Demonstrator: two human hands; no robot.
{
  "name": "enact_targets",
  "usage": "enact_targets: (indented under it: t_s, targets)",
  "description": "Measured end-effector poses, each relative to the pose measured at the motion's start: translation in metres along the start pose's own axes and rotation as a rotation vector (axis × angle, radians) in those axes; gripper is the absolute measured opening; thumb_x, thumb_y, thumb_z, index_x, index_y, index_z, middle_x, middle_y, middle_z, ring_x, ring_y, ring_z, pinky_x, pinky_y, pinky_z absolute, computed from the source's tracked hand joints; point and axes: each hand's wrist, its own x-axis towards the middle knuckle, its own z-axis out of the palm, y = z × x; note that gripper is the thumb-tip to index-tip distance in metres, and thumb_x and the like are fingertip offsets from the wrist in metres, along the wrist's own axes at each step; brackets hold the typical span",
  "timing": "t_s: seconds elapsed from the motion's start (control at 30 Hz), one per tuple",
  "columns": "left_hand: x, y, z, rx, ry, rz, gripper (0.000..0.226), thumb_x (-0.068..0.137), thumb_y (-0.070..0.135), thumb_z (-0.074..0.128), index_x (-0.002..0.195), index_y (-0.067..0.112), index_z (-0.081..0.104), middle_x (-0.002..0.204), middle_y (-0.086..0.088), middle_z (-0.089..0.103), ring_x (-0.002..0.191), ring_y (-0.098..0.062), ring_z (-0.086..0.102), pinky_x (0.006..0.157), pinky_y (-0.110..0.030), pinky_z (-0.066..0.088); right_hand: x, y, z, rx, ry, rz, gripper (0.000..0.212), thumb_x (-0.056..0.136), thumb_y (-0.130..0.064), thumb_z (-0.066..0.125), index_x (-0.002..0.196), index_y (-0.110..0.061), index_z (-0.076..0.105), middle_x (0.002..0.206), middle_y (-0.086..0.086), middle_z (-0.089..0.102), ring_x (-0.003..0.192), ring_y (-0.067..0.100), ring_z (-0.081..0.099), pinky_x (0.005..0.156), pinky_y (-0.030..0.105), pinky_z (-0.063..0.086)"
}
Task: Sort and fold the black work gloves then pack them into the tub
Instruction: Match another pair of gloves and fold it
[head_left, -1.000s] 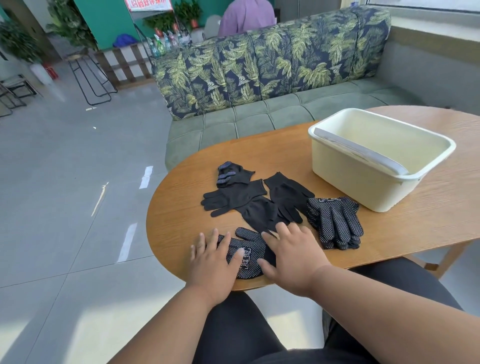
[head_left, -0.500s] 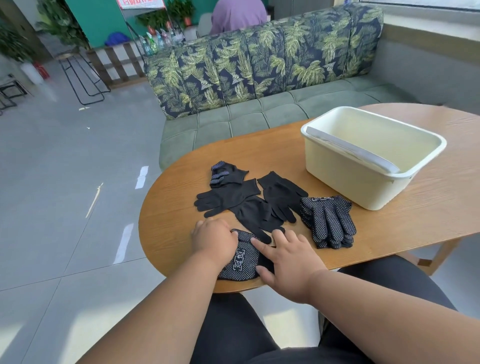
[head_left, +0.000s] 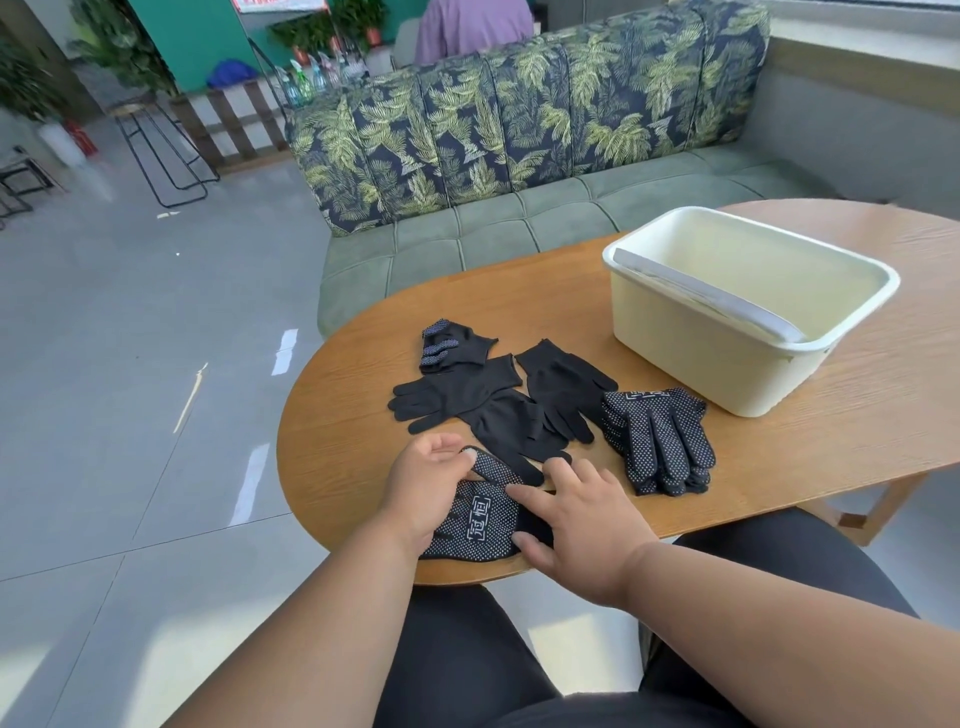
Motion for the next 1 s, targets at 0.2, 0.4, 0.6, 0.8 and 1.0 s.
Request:
enact_targets:
  t_s: [0.2, 0.4, 0.6, 0.8, 1.0]
  targets:
    - [-0.01, -0.003, -0.004, -0.192, -0.102, 0.015, 0.027, 0.095, 0.023, 0.076, 0.119, 0.031, 0.069, 0.114, 0.003, 0.076, 0.107, -0.014, 0.073, 0.095, -0.036, 0.059, 0.0, -0.001, 0.002, 0.019, 0.002, 0.057, 0.068, 0.091, -0.075, 0.026, 0.152, -0.046, 0.034, 0.132, 0.001, 0.045, 0.119, 0.028, 0.044, 0.106, 0.047, 0.039]
    - [-0.023, -0.009, -0.004, -0.092, -0.222, 0.082, 0.021, 0.093, 0.022, 0.078, 0.111, 0.03, 0.071, 0.099, 0.006, 0.079, 0.098, -0.017, 0.076, 0.085, -0.036, 0.062, 0.001, -0.003, 0.001, 0.046, -0.007, 0.094, 0.069, 0.09, -0.076, 0.031, 0.153, -0.048, 0.032, 0.137, 0.0, 0.041, 0.123, 0.027, 0.041, 0.108, 0.047, 0.036]
    - [-0.029, -0.021, 0.002, 0.229, -0.198, 0.219, 0.017, 0.088, 0.035, 0.081, 0.102, 0.04, 0.073, 0.096, 0.023, 0.075, 0.098, 0.001, 0.069, 0.093, -0.025, 0.054, 0.003, -0.003, 0.002, 0.098, -0.014, 0.134, 0.073, 0.087, -0.077, 0.038, 0.153, -0.046, 0.035, 0.141, -0.003, 0.039, 0.127, 0.026, 0.04, 0.11, 0.045, 0.034]
    - [-0.03, -0.021, 0.006, 0.3, -0.149, 0.249, 0.008, 0.096, 0.038, 0.07, 0.102, 0.042, 0.072, 0.098, 0.019, 0.072, 0.101, 0.0, 0.065, 0.097, -0.029, 0.054, 0.008, 0.002, 0.001, 0.216, -0.05, 0.174, 0.071, 0.083, -0.079, 0.046, 0.148, -0.051, 0.035, 0.14, -0.008, 0.035, 0.13, 0.022, 0.035, 0.114, 0.046, 0.031]
    - [-0.027, -0.028, 0.006, 0.471, -0.119, 0.411, 0.035, 0.091, 0.031, 0.076, 0.123, 0.043, 0.069, 0.119, 0.024, 0.059, 0.118, 0.003, 0.049, 0.11, -0.025, 0.041, 0.006, 0.002, 0.004, 0.241, -0.025, 0.19, 0.071, 0.082, -0.079, 0.046, 0.147, -0.052, 0.038, 0.137, -0.009, 0.036, 0.127, 0.022, 0.036, 0.114, 0.046, 0.031]
